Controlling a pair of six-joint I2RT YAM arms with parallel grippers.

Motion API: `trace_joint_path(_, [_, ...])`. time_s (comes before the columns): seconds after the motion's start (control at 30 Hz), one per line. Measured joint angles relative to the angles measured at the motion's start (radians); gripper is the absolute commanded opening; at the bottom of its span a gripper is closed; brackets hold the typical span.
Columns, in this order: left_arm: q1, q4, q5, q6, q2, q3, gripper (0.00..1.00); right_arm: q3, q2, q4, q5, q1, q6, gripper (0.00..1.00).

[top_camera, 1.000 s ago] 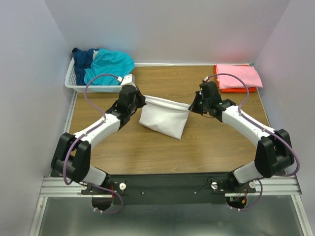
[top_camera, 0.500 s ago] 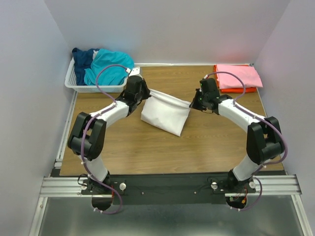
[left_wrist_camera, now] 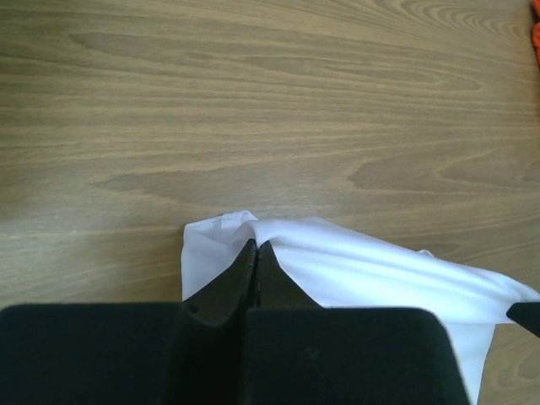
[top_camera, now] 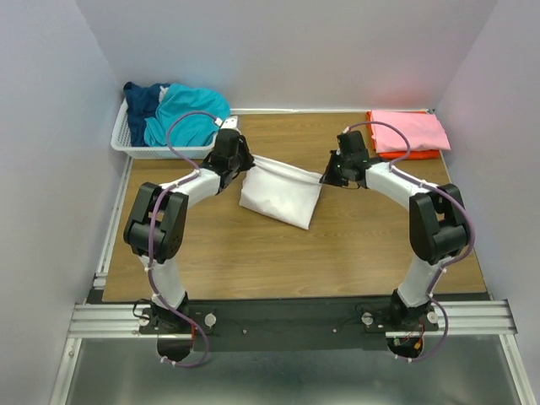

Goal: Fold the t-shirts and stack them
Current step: Fold the tshirt

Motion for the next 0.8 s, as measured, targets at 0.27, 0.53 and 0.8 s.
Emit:
trace_joint_path(0.27, [0.035, -0.011, 0.009, 0.007, 0.001, 0.000, 0.98, 0.028, 0.039, -0.001, -0.013, -0.007, -0.019, 1.00])
trace_joint_path(0.53, [0.032, -0.022, 0.062, -0.005, -0.188, -0.069, 0.99, -0.006, -0.091, -0.005, -0.066, -0.011, -0.018, 1.00])
trace_joint_path(0.8, [-0.060, 0.090, 0.203, -0.055, -0.314, -0.226, 0.98, -0.056, -0.149, 0.090, -0.246, -0.011, 0.028, 1.00])
